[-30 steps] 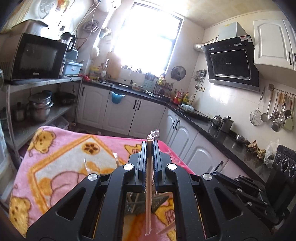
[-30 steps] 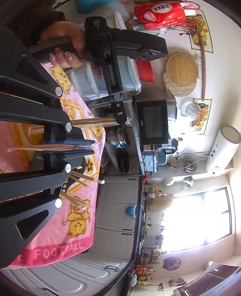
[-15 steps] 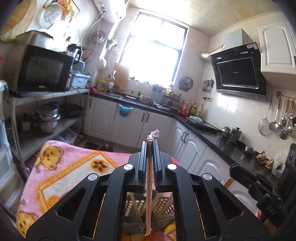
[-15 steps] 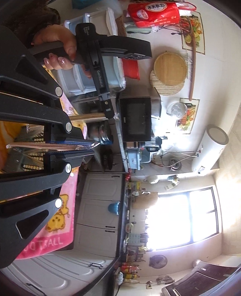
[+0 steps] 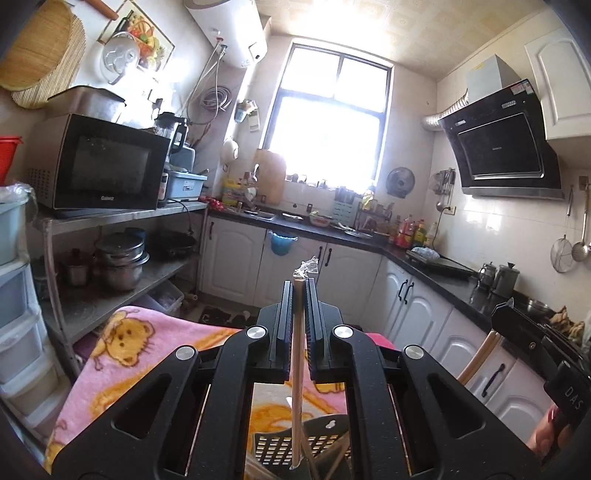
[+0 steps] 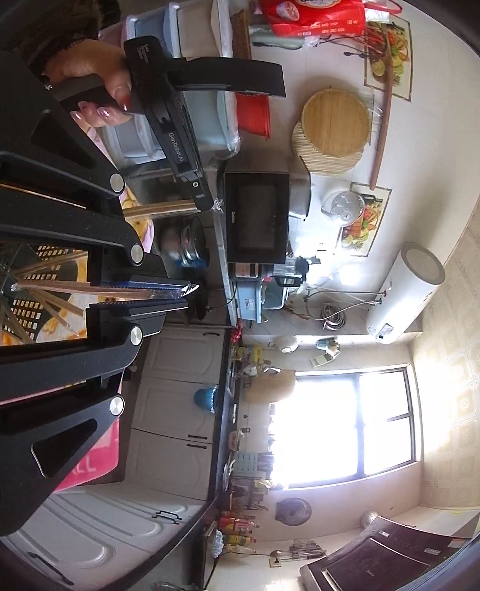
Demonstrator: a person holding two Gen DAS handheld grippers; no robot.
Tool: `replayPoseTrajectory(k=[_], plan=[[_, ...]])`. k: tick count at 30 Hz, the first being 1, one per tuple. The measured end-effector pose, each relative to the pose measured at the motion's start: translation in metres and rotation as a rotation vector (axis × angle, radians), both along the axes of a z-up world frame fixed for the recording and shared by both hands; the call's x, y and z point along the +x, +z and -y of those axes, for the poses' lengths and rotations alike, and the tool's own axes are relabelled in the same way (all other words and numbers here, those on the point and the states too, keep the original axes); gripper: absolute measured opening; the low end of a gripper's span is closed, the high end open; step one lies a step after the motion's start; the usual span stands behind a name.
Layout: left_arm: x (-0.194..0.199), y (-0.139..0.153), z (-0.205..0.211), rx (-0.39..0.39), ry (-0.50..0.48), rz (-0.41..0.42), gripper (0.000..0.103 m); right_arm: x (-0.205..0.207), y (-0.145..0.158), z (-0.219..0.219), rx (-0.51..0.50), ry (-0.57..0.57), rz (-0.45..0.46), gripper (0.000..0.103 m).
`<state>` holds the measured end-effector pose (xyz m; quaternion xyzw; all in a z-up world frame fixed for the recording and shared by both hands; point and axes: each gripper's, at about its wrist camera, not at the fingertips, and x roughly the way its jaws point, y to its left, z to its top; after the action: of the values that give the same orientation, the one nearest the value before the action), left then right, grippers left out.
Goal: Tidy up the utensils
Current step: 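Lower the chopsticks into the basket and open both tools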
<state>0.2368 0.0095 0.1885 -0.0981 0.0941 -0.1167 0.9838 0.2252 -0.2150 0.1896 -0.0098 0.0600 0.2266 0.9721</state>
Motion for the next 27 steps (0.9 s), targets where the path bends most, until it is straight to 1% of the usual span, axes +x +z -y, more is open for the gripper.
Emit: replayPoseTrajectory(k=[8,15,24,27], plan=[[0.012,-0.029,0.009,0.030,0.013,-0.026,0.004,0.020,-0.020,0.004,0.017,-0.007,-0.051,0.005],[0.019,-0.051,0.018,0.046,-0.017,-0.062,0.004,0.032,-0.037,0.006,0.043,-0.012,-0.090,0.005],[0.024,-0.071,0.022,0.057,-0.034,-0.113,0.004,0.042,-0.056,-0.002,0.039,-0.009,-0.142,0.005],[0.024,-0.076,0.024,0.073,-0.041,-0.133,0.004,0.042,-0.061,-0.003,0.035,-0.010,-0.159,0.006]])
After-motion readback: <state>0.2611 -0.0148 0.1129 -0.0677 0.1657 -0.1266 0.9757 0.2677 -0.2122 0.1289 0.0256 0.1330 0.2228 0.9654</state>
